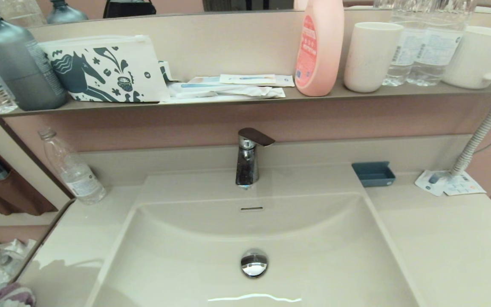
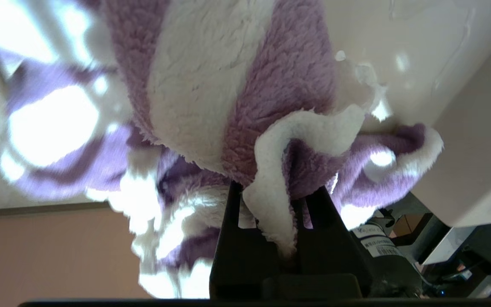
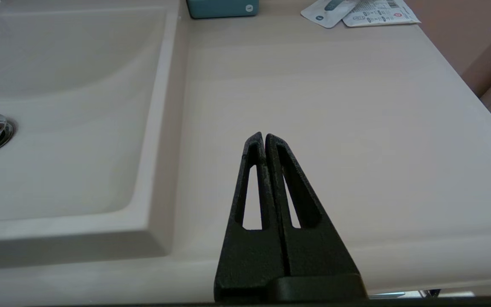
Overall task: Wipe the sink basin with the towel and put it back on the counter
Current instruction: Pick up the cloth
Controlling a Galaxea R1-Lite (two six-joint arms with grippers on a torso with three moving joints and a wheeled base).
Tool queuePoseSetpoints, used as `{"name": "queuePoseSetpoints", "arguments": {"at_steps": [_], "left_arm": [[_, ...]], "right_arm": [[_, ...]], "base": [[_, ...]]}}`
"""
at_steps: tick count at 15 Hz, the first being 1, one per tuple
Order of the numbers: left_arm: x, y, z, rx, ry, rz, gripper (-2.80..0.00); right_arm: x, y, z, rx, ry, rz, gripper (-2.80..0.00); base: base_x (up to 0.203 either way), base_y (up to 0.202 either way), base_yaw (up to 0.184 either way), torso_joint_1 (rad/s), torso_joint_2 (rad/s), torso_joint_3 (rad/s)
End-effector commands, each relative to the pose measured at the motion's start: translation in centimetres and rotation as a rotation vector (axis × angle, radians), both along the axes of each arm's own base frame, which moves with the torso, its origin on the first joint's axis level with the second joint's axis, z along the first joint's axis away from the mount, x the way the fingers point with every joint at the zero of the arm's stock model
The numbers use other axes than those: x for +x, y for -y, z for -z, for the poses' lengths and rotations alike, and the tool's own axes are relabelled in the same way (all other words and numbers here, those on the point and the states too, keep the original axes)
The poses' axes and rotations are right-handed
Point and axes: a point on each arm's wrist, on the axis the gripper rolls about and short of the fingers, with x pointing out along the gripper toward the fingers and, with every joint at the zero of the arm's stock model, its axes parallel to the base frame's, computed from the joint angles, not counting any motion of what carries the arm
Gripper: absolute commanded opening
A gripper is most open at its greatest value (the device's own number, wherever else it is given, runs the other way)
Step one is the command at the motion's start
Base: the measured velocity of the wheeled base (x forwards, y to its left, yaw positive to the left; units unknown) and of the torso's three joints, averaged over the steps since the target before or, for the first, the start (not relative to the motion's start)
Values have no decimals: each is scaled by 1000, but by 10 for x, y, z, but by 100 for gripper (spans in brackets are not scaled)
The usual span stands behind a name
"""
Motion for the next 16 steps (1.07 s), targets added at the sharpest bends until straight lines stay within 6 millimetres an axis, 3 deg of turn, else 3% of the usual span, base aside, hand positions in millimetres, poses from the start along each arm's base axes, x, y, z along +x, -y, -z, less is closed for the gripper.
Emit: {"name": "queuePoseSetpoints", "arguments": {"at_steps": [1, 4, 8, 13, 16], "left_arm": [[-9, 6, -17, 62, 21, -6, -280], [-21, 18, -43, 165, 27, -15, -280], [-49, 51, -86, 319, 129, -45, -280], [-88, 105, -147, 389, 188, -49, -280], [-110, 142, -169, 394, 243, -12, -280]], "right_arm": [[0, 0, 0, 0, -1, 0, -280], [0, 0, 0, 0, -1, 0, -280], [0, 0, 0, 0, -1, 0, -280], [0, 0, 0, 1, -1, 0, -280], [0, 0, 0, 0, -1, 0, -280]], "base": [[0, 0, 0, 0, 0, 0], [0, 0, 0, 0, 0, 0], [0, 0, 0, 0, 0, 0], [0, 0, 0, 0, 0, 0], [0, 0, 0, 0, 0, 0]]}}
